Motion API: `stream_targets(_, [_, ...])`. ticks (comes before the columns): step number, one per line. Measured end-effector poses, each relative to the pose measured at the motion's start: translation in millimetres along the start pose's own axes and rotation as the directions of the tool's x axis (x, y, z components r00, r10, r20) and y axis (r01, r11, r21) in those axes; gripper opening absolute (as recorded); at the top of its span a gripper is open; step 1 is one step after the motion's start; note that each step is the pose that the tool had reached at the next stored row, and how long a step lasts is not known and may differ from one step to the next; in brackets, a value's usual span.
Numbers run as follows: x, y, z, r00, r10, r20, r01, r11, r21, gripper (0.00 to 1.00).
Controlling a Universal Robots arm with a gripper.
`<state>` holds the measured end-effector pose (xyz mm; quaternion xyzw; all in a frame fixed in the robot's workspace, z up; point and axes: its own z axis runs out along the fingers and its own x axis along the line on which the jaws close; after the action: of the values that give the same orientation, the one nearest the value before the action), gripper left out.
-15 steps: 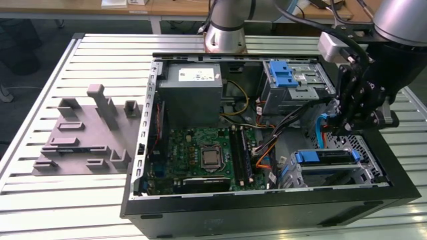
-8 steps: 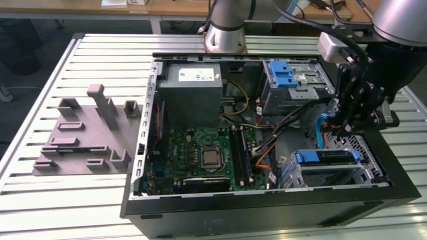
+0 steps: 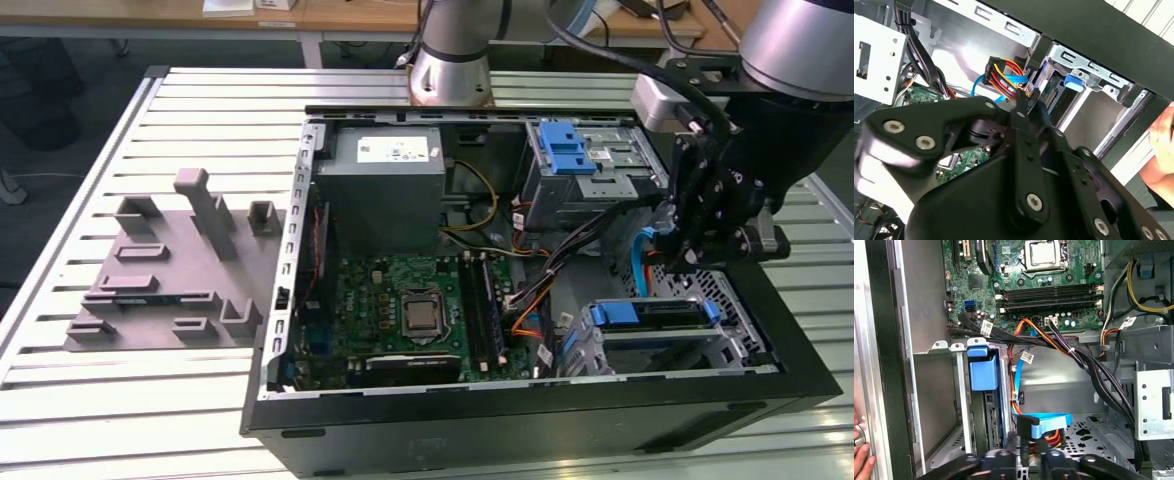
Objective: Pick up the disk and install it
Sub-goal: 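Insert the first disk wire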
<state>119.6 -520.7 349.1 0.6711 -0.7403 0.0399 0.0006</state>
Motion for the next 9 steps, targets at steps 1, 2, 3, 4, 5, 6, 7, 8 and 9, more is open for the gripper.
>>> stream_targets(1, [0.0, 0.0, 0.1, 1.0000, 0.000, 0.0001, 0.000, 1.0000, 0.0000, 0.24])
stream_targets(2, [0.0, 0.0, 0.2, 1.0000, 0.000, 0.0003, 0.000, 1.0000, 0.0000, 0.18])
stream_targets(3, [0.0, 0.0, 0.2, 1.0000, 0.000, 0.0003, 0.000, 1.0000, 0.0000, 0.18])
stream_targets(4, [0.0, -0.1, 0.2, 1.0000, 0.000, 0.0004, 0.000, 1.0000, 0.0000, 0.18])
stream_targets(5, [0.5, -0.1, 0.4, 1.0000, 0.000, 0.0005, 0.000, 1.0000, 0.0000, 0.18])
stream_targets(6, [1.4, -0.2, 0.4, 1.0000, 0.000, 0.0005, 0.000, 1.0000, 0.0000, 0.18])
stream_targets(7, [2.4, -0.3, 0.4, 1.0000, 0.000, 0.0004, 0.000, 1.0000, 0.0000, 0.18])
stream_targets(8, [4.2, -0.5, 0.4, 1.0000, 0.000, 0.0003, 0.000, 1.0000, 0.0000, 0.18])
stream_targets(9, [6.3, -0.7, 0.6, 1.0000, 0.000, 0.0003, 0.000, 1.0000, 0.0000, 0.18])
